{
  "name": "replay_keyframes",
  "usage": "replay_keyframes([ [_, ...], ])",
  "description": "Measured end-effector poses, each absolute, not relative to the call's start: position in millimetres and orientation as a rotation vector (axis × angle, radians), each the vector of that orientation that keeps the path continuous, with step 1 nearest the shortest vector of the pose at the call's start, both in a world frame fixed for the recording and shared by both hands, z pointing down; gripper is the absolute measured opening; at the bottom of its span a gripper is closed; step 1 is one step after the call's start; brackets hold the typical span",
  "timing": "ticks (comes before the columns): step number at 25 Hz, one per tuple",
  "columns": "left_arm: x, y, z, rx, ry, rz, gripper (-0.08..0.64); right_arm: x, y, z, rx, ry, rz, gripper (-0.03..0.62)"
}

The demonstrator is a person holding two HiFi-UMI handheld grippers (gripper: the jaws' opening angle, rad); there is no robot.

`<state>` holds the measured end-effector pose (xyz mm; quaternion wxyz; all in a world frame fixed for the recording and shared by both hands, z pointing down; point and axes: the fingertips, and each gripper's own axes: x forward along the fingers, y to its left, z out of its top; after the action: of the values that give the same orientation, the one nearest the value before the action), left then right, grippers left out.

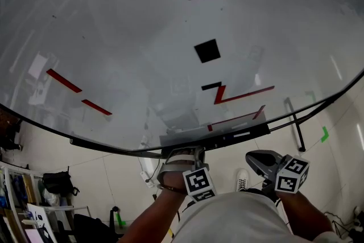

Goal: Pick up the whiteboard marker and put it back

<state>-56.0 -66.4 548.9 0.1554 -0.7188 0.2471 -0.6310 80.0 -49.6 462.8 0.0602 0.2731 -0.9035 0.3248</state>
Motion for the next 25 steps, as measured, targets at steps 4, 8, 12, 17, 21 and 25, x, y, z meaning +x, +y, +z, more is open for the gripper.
replay_keyframes([
  [4, -56.2, -71.3, 553.8, -2.041, 0.704, -1.82, 0.052, 81.5, -50.7, 463.9, 0.832, -2.736, 0.99, 0.002],
  [8, -56.7, -74.3, 566.2, -2.024, 0.675, -1.852, 0.052, 82.6, -50.3, 463.8, 0.833, -2.739, 0.991, 0.002],
  [12, -58.2, -75.7, 576.3, -2.026, 0.668, -1.874, 0.052, 84.6, -50.1, 464.8, 0.835, -2.736, 0.995, 0.002],
  [17, -59.5, -77.5, 584.4, -2.019, 0.656, -1.891, 0.052, 86.6, -51.7, 465.0, 0.844, -2.733, 0.993, 0.002],
  [21, -60.1, -78.8, 588.8, -2.02, 0.66, -1.895, 0.052, 86.3, -51.0, 464.2, 0.842, -2.735, 0.993, 0.002],
  [25, -59.9, -82.9, 591.3, -2.021, 0.671, -1.892, 0.052, 86.8, -48.9, 464.9, 0.84, -2.73, 0.993, 0.002],
])
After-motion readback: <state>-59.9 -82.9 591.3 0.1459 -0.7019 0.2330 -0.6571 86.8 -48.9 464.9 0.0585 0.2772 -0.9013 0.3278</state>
